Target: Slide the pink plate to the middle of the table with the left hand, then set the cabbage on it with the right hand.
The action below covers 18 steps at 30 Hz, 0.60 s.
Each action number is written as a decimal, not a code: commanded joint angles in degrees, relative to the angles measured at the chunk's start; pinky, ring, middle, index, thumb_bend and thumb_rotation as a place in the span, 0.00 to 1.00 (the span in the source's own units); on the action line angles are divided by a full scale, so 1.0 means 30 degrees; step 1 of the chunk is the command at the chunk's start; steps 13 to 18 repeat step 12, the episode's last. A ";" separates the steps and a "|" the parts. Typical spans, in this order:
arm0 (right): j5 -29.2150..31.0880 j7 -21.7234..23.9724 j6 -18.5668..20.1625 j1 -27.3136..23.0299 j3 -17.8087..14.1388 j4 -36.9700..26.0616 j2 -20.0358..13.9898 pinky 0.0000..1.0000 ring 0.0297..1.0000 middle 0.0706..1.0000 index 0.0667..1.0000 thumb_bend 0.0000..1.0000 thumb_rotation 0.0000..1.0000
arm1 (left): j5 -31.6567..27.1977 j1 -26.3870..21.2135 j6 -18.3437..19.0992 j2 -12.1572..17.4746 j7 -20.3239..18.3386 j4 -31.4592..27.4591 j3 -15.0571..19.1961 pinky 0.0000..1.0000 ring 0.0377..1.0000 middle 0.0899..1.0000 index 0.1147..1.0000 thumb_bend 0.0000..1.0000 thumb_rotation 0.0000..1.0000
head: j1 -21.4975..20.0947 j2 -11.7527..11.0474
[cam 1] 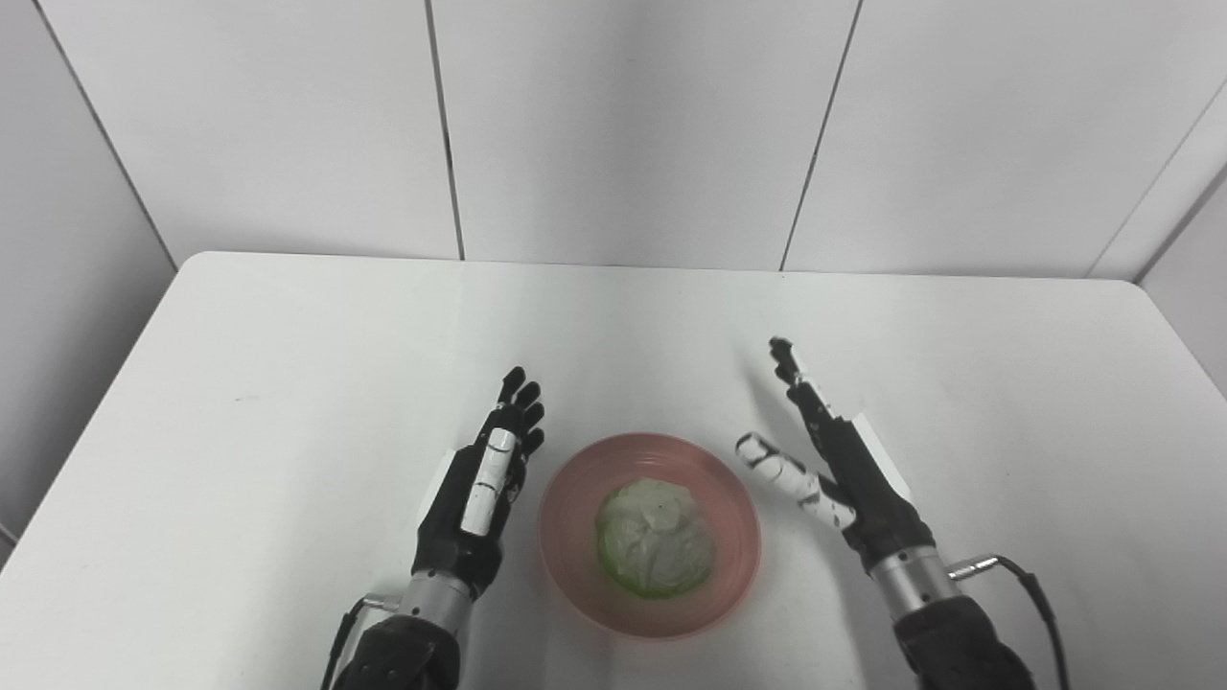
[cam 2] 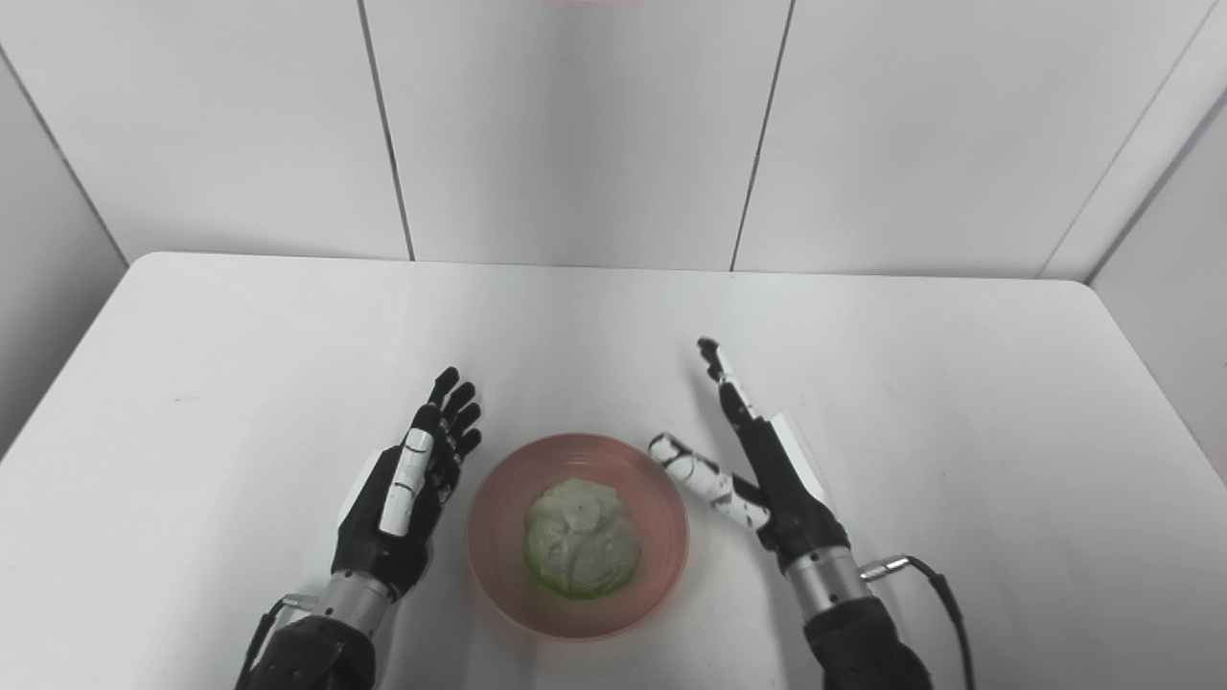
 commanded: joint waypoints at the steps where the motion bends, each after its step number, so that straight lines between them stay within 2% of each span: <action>1: 0.1665 -0.0522 -0.1120 -0.0256 -0.0371 -0.0067 0.0706 1.00 1.00 1.00 1.00 0.64 0.86 | -0.0056 -0.0146 -0.1077 0.0151 -0.0187 -0.0264 0.0032 1.00 1.00 1.00 1.00 0.70 0.90 | -0.0001 -0.0027; 4: 0.3095 -0.0997 -0.1058 -0.0157 -0.0704 0.0407 0.1678 1.00 1.00 1.00 1.00 0.63 0.84 | -0.0055 -0.0044 -0.1054 0.0206 -0.0152 -0.0339 0.0080 1.00 1.00 1.00 1.00 0.69 0.90 | -0.0213 -0.0101; 5: 0.3236 -0.1137 -0.0748 -0.0088 -0.0725 0.0468 0.1922 1.00 1.00 1.00 1.00 0.67 0.87 | -0.0015 -0.0009 -0.1041 0.0225 -0.0099 -0.0390 0.0089 1.00 1.00 1.00 1.00 0.68 0.90 | -0.0294 -0.0086; 7: 0.3642 -0.1214 -0.0134 0.0060 -0.0712 0.0447 0.2214 1.00 1.00 1.00 1.00 0.69 0.90 | 0.0069 0.0030 -0.1119 0.0297 -0.0060 -0.0436 0.0076 1.00 1.00 1.00 1.00 0.68 0.90 | -0.0352 -0.0118; 11: 0.4383 -0.1271 0.0186 0.0214 -0.0686 0.0546 0.2524 1.00 1.00 1.00 1.00 0.68 0.94 | 0.0110 0.0042 -0.1115 0.0285 0.0066 -0.0420 0.0130 1.00 1.00 1.00 1.00 0.69 0.89 | -0.0379 -0.0124; 18: 0.4618 -0.1276 0.0254 0.0220 -0.0706 0.0588 0.2600 1.00 1.00 1.00 1.00 0.67 0.93 | 0.0127 0.0046 -0.1115 0.0273 0.0100 -0.0422 0.0137 1.00 1.00 1.00 1.00 0.70 0.89 | -0.0379 -0.0124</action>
